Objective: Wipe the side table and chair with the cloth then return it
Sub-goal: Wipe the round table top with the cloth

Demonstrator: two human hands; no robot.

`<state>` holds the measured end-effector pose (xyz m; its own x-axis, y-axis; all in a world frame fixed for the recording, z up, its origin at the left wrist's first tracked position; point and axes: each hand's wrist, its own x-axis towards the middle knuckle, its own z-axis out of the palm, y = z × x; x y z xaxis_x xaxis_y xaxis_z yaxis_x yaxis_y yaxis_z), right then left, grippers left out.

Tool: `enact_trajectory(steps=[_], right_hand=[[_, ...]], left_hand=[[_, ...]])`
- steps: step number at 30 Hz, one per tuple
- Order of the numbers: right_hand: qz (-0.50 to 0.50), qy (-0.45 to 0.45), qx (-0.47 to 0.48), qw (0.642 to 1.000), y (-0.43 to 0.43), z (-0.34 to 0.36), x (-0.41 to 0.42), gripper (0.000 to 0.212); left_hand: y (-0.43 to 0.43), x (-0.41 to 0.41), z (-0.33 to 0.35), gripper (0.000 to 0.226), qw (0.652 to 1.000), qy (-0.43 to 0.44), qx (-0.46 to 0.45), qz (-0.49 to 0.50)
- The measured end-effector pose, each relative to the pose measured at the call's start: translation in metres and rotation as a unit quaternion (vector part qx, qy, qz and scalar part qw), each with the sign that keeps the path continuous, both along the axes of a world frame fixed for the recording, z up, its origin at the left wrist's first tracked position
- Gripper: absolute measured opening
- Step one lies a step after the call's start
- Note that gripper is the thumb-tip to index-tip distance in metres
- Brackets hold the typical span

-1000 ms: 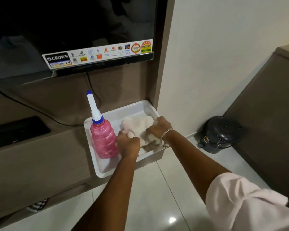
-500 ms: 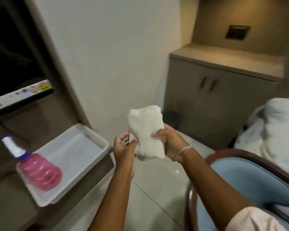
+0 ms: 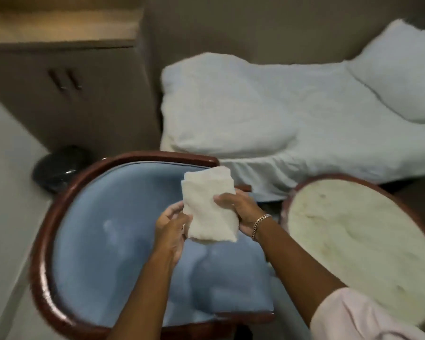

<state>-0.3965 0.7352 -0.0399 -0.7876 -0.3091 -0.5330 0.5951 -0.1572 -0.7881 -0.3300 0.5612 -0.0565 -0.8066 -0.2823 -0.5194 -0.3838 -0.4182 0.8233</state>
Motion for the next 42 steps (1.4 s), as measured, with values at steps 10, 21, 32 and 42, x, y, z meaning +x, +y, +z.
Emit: enact_trajectory(steps=[10,21,32,42], right_hand=[[-0.312,-0.008,0.252,0.916,0.237,-0.117,0.01,0.078],[0.038,0.205,0.664,0.718,0.331,-0.297,-0.04,0.06],[0.082,0.209,0.715,0.662,0.318,-0.324,-0.178,0.081],[0.049,0.135,0.727,0.672,0.319,-0.32,-0.162,0.082]], left_hand=[[0.243,-0.069,-0.103,0.033,0.965,-0.009,-0.119,-0.234],[0.259,-0.111,-0.285,0.044,0.819,0.056,-0.527,-0.221],[0.193,-0.122,-0.381,0.075,0.576,-0.024,-0.787,-0.221],[0.198,-0.124,-0.375,0.079,0.571,-0.036,-0.784,-0.242]])
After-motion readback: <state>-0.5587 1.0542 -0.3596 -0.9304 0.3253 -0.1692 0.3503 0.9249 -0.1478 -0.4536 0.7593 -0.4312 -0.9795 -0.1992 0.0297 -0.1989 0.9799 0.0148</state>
